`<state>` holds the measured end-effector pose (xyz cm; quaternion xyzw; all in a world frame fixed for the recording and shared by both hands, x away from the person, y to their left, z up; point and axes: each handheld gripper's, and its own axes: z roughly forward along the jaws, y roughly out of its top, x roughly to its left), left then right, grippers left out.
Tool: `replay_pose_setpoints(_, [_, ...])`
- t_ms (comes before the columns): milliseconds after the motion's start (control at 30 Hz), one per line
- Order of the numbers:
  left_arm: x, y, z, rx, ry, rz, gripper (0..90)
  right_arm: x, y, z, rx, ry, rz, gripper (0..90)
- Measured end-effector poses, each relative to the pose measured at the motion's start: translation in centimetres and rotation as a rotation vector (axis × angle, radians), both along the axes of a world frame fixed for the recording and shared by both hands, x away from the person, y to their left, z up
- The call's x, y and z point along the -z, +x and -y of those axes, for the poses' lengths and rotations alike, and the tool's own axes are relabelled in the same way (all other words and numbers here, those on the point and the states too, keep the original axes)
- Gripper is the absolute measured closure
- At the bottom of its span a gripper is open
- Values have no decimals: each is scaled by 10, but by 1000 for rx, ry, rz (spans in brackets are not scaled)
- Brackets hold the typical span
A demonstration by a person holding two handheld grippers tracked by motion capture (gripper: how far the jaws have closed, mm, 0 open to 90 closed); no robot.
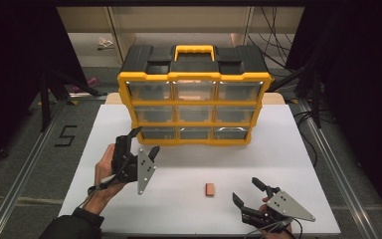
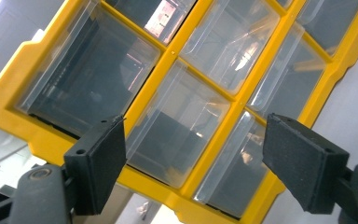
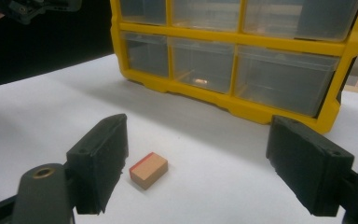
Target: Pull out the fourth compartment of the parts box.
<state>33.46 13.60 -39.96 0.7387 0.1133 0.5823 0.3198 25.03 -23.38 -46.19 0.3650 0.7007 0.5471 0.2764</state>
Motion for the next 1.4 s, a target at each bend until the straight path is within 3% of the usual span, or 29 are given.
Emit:
replay_pose_setpoints(333, [-3,9,7,-9,96,38,219,1,1,-1,10,-10,-11,221])
replay_pose_setpoints(733, [-17,19,16,-10,174,94,233,5,5,-3,15,-46,-55,228])
replay_pose_setpoints(967, [-15,34,18,-37,248,90,242,6,6,-5,8,-65,-70,230])
replay_pose_setpoints(1100, [-19,39,18,-39,232,84,263,7,7,-5,2,-58,-78,230])
replay_pose_setpoints(1233, [-19,45,21,-41,286,93,267,7,7,-5,3,-55,-73,230])
replay_pose_setpoints(1400, [-22,48,24,-46,301,102,271,6,7,-4,7,-52,-69,230])
